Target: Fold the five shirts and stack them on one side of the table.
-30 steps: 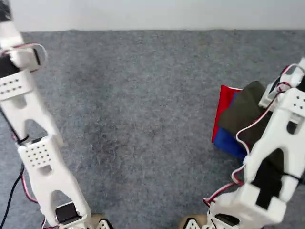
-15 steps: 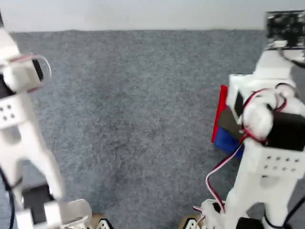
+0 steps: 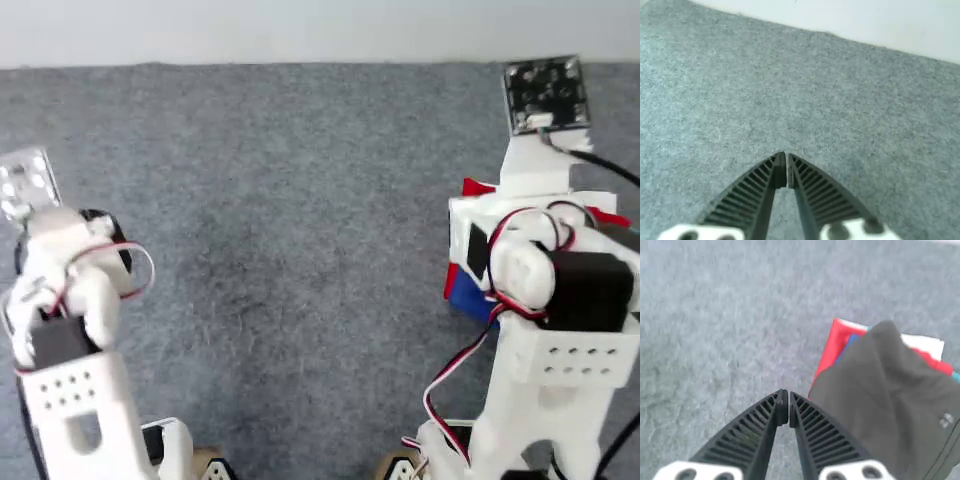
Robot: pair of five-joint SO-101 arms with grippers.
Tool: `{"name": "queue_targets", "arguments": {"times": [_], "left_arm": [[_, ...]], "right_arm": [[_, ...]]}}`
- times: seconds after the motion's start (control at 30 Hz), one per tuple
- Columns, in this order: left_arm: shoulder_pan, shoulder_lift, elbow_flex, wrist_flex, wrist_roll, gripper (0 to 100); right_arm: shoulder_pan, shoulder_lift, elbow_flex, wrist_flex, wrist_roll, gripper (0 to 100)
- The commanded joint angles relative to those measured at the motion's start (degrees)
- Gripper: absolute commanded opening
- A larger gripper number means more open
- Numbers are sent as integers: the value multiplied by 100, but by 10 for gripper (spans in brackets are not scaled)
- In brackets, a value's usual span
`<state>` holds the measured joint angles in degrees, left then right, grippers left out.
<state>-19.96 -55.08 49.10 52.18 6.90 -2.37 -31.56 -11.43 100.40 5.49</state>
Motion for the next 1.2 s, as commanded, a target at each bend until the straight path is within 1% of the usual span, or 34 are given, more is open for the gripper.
{"name": "queue_targets", "arguments": {"times": [0.0, 0.1, 0.23, 0.33, 0.47, 0.53, 0.6, 0.7, 0.83, 0.93, 1.17], "left_arm": [[360, -774, 690, -387, -273, 14], [615, -1301, 1218, -563, -712, 14], [642, -2013, 1780, -615, -686, 15], [651, -2488, 2281, -615, -686, 16], [651, -3095, 3002, -615, -677, 20], [615, -3437, 3354, -615, -668, 45], [615, -3789, 3670, -580, -668, 70], [651, -4334, 4110, -545, -668, 76], [659, -4941, 4479, -44, -686, 76], [659, -4905, 4593, 220, -677, 76], [659, -4888, 4725, 325, -668, 76]], "right_arm": [[-365, -479, 800, -136, 18, 9], [-655, -1068, 1837, -743, 18, 9], [-752, -1974, 3710, -1842, 35, 9], [-752, -2695, 5073, -2484, 35, 9], [-752, -3644, 6453, -2932, 26, 9], [-752, -4075, 6954, -2967, 26, 9], [-752, -4479, 7393, -2949, 18, 9], [-725, -5033, 7912, -2958, 18, 9], [-725, -5666, 8387, -2958, 26, 9], [-716, -5965, 8571, -2923, 26, 9], [-708, -6062, 8738, -2905, 53, 9]]}}
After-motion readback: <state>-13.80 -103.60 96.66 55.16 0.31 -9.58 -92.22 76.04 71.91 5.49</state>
